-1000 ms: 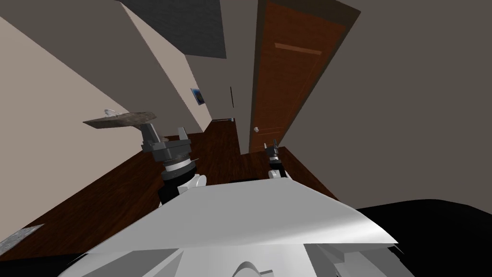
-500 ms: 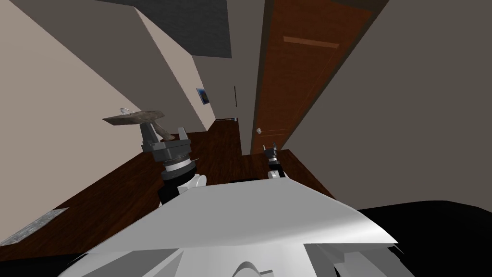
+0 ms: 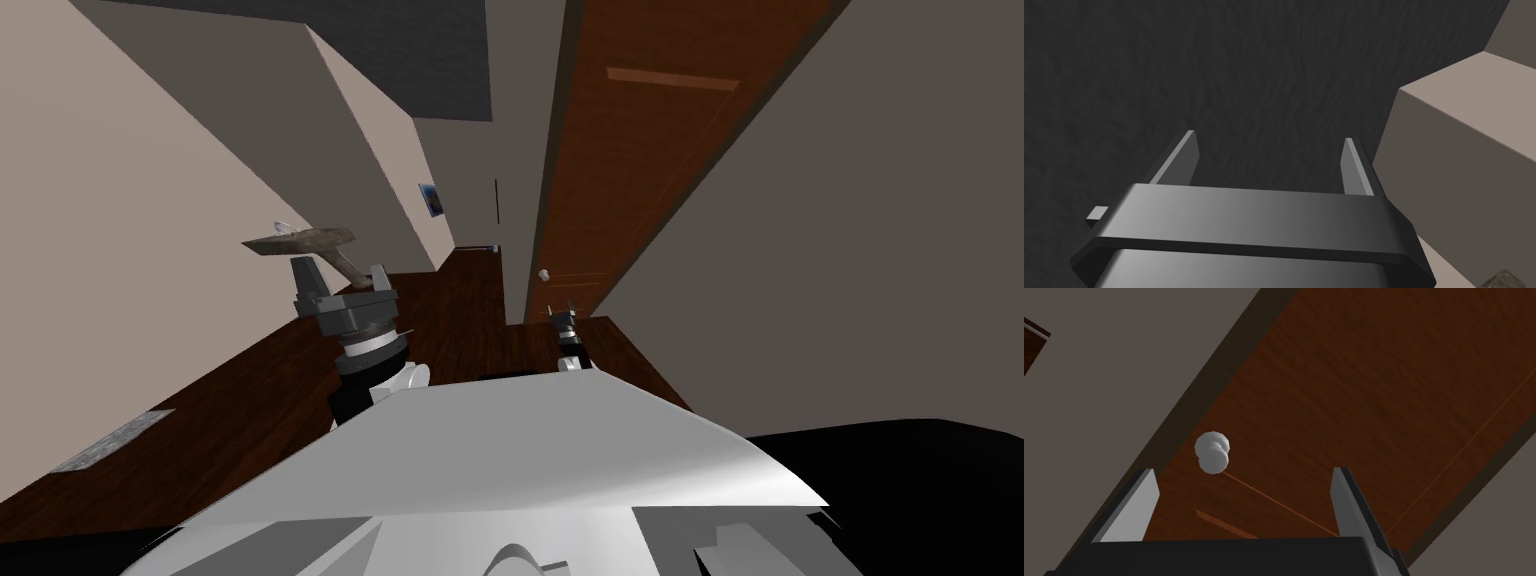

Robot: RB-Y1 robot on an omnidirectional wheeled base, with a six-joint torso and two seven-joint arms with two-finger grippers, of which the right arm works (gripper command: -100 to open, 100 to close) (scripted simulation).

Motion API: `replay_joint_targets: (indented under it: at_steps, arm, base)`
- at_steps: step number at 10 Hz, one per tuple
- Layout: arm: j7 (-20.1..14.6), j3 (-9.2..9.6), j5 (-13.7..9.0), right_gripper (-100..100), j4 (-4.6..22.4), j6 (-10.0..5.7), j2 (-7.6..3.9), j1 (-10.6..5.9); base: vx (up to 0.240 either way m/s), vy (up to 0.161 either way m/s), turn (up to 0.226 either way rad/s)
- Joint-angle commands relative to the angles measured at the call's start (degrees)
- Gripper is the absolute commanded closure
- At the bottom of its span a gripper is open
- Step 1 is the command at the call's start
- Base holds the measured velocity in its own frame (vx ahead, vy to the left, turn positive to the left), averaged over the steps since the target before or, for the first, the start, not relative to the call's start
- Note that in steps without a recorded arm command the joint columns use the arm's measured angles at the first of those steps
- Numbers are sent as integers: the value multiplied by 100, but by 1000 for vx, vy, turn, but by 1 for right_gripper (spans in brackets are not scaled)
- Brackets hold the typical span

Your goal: Pull the door open

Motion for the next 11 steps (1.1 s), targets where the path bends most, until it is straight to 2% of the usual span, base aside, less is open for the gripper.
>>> replay_joint_targets:
  at_steps: [1,3,4,11]
  arm:
    - [-286,44,-174,-100,268,-94,-73,-81]
    - [-605,109,-398,-100,569,-208,-158,-175]
    - [-650,109,-398,-100,605,-208,-158,-175]
    - [-1798,326,-1142,-100,1727,-585,-440,-488]
  base:
    - [64,-39,132]
    - [87,-36,158]
    - [56,-34,35]
    - [78,-53,131]
